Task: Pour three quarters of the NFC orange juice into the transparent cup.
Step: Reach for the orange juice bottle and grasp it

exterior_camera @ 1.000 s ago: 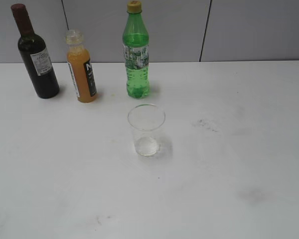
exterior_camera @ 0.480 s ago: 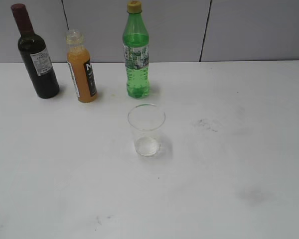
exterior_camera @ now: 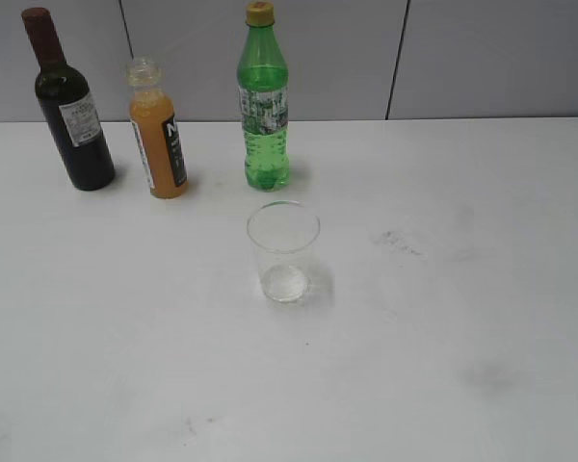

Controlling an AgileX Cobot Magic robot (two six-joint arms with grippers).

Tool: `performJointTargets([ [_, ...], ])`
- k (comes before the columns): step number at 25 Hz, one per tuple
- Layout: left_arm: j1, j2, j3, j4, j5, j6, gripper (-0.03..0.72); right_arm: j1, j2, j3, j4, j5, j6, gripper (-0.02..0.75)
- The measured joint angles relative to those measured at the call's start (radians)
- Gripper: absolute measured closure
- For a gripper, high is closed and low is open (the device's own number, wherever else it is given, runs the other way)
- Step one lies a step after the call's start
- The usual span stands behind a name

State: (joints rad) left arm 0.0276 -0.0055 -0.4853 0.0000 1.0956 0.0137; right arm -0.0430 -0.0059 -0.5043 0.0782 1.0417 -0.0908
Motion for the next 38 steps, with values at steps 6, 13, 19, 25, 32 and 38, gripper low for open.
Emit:
performJointTargets([
  [6, 0.000, 0.000, 0.000, 0.000, 0.000, 0.000, 0.104, 0.031, 0.000, 0.000, 0.001, 0.000, 0.000, 0.147],
  [13, 0.000, 0.000, 0.000, 0.000, 0.000, 0.000, 0.104, 0.075, 0.000, 0.000, 0.001, 0.000, 0.003, 0.147],
  [19, 0.000, 0.000, 0.000, 0.000, 0.000, 0.000, 0.104, 0.082, 0.000, 0.000, 0.001, 0.000, 0.003, 0.147],
  [25, 0.000, 0.000, 0.000, 0.000, 0.000, 0.000, 0.104, 0.082, 0.000, 0.000, 0.001, 0.000, 0.003, 0.147],
  [32, 0.000, 0.000, 0.000, 0.000, 0.000, 0.000, 0.104, 0.082, 0.000, 0.000, 0.001, 0.000, 0.003, 0.147],
  [38, 0.000, 0.000, 0.000, 0.000, 0.000, 0.000, 0.104, 0.082, 0.000, 0.000, 0.001, 0.000, 0.003, 0.147],
])
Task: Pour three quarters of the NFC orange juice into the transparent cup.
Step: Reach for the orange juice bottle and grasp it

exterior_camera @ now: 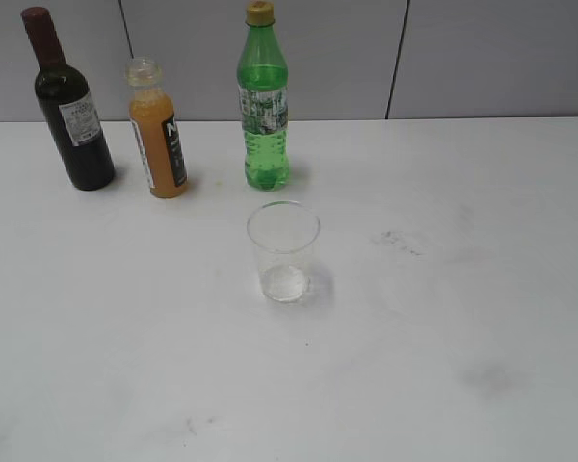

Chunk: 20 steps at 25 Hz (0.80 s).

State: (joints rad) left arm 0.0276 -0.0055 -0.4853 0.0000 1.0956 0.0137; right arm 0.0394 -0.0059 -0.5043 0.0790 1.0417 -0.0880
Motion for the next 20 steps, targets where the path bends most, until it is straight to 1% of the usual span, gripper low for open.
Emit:
performJointTargets([
  [20, 0.000, 0.000, 0.000, 0.000, 0.000, 0.000, 0.104, 0.000, 0.000, 0.000, 0.000, 0.000, 0.001, 0.147],
])
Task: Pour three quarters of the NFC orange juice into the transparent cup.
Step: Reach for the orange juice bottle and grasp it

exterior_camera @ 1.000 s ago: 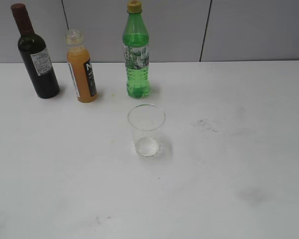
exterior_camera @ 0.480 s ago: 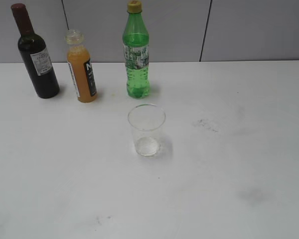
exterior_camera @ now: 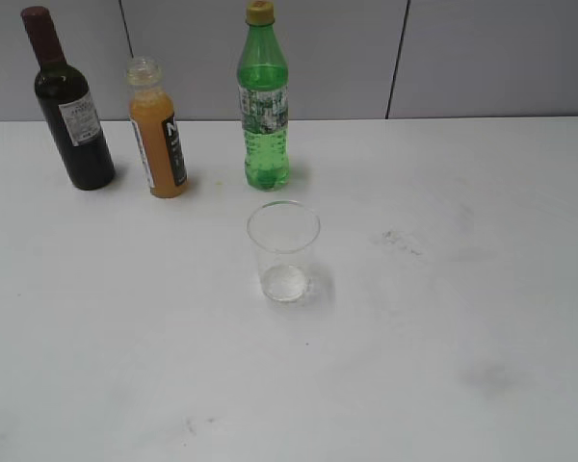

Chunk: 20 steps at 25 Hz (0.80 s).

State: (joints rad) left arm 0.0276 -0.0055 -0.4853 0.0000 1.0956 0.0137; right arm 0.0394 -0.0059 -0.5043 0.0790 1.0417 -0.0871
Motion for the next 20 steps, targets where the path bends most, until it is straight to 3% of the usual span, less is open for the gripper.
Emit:
performJointTargets([
  [10, 0.000, 0.000, -0.009, 0.000, -0.046, 0.024, 0.090, 0.000, 0.000, 0.000, 0.000, 0.000, 0.000, 0.147],
  [20, 0.000, 0.156, -0.011, -0.030, -0.406, 0.037, 0.067, 0.000, 0.000, 0.000, 0.000, 0.000, 0.000, 0.147],
])
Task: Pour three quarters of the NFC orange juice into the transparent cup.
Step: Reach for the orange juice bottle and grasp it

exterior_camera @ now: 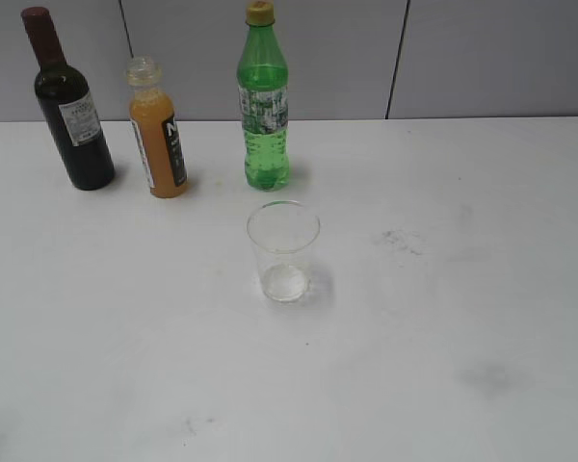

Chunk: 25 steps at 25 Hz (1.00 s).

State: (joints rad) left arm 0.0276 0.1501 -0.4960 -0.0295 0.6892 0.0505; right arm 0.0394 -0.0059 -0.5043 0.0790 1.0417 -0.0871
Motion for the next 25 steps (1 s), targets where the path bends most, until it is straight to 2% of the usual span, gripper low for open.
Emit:
performJointTargets([
  [6, 0.000, 0.224, 0.000, -0.036, -0.271, 0.006, 0.072, 0.000, 0.000, 0.000, 0.000, 0.000, 0.000, 0.147],
  [15, -0.014, 0.497, 0.001, -0.042, -0.574, 0.006, 0.084, 0.000, 0.000, 0.000, 0.000, 0.000, 0.001, 0.147],
  [22, -0.186, 0.710, 0.001, 0.016, -0.753, 0.006, 0.094, 0.000, 0.000, 0.000, 0.000, 0.000, 0.001, 0.147],
  [25, -0.236, 0.845, 0.001, 0.022, -0.881, 0.006, 0.094, 0.000, 0.000, 0.000, 0.000, 0.000, 0.001, 0.147],
])
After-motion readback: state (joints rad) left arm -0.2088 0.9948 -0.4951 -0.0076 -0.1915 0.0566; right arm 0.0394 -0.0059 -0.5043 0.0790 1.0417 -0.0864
